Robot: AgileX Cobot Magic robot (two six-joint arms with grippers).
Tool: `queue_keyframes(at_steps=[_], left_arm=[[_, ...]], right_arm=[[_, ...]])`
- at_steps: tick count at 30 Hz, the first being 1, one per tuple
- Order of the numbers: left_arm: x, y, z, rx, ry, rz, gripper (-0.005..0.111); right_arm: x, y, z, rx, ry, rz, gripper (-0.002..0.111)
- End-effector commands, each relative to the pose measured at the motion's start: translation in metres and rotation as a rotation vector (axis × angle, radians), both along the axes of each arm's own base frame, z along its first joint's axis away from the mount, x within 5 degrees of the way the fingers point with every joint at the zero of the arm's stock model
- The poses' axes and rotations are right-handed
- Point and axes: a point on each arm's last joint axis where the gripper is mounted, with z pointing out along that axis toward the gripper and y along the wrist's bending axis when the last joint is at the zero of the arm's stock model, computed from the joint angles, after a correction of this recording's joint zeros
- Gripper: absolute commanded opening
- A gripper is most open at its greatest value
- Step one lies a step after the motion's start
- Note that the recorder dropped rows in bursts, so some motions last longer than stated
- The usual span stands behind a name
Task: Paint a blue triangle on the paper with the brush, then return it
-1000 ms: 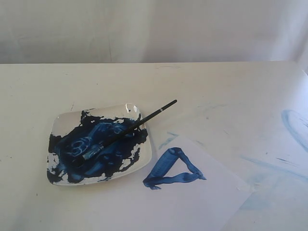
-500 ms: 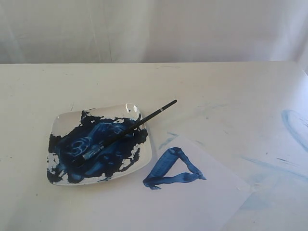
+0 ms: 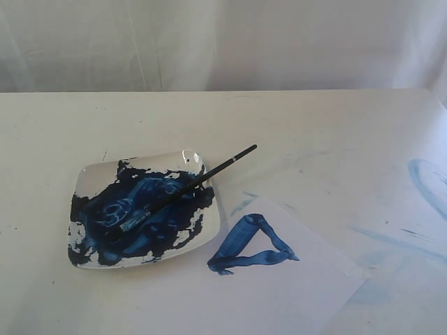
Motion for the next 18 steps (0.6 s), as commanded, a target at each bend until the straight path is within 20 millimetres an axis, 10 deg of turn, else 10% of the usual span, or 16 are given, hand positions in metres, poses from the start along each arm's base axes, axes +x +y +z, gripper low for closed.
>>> queue_keyframes(at_steps=[1,18], left_arm=[[-0.0001,-0.0002,-0.0012,-0.003,-0.001,-0.002,0.0],[-0.0001,-0.0002,-0.0012,-0.003,-0.001,-0.002,0.0]], right_arm=[[0.0001,-0.0005,-0.0009,0.006,-0.006,-0.011,0.0],[0.0011,-0.0042,-0.0009,0.005,-0.006,-0.081,0.0]])
